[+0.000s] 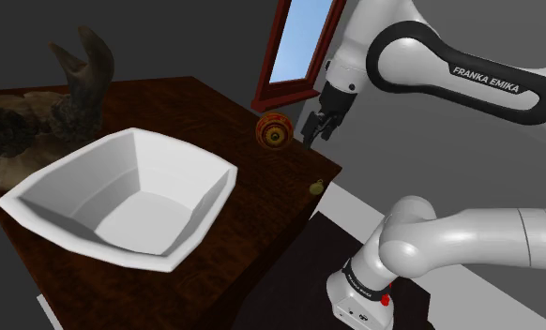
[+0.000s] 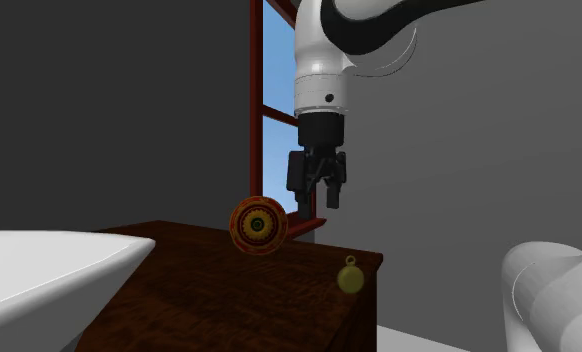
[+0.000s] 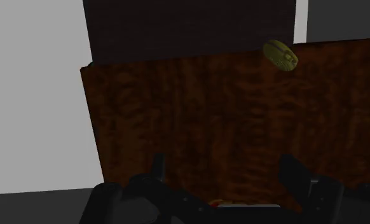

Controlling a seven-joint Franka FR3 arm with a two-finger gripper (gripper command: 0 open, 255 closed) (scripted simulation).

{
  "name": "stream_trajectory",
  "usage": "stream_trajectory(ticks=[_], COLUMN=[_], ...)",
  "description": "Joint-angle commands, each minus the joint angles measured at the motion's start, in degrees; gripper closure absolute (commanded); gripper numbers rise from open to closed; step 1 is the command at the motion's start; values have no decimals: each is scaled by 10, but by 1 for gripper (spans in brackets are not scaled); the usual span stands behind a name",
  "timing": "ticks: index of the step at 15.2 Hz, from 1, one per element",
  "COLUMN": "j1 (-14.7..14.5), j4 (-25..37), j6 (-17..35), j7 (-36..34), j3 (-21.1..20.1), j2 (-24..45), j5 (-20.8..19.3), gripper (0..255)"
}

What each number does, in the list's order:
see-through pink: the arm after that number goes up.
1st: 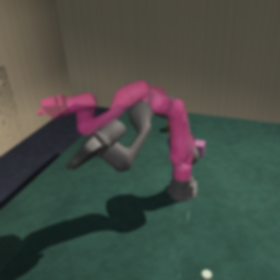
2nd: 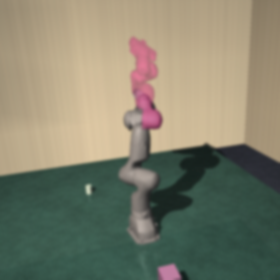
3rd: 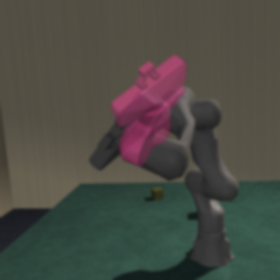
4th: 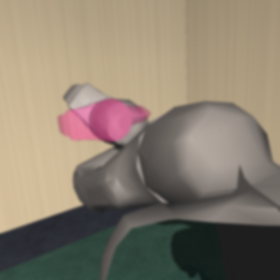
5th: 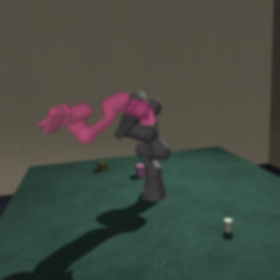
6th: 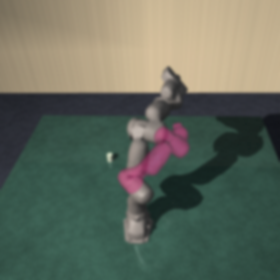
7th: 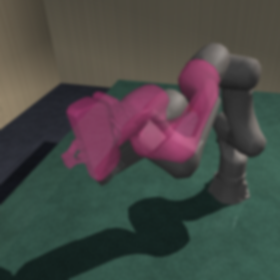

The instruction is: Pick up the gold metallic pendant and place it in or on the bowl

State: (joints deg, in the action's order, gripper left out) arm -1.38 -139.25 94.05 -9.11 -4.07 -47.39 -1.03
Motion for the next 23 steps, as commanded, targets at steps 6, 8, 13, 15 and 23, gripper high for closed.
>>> stream_trajectory(ticks=[6, 8, 13, 15, 23], j1=[-34, -44, -48, -49, -51], j4=[-88, -123, -164, -181, -193], j6=[-18, -29, -6, 7, 18], j7=[30, 37, 39, 39, 39], j3=[64, 89, 86, 82, 78], j2=[-91, -131, -149, -152, -155], j5=[104, 143, 160, 164, 167], gripper=[0, 0, 0, 0, 0])
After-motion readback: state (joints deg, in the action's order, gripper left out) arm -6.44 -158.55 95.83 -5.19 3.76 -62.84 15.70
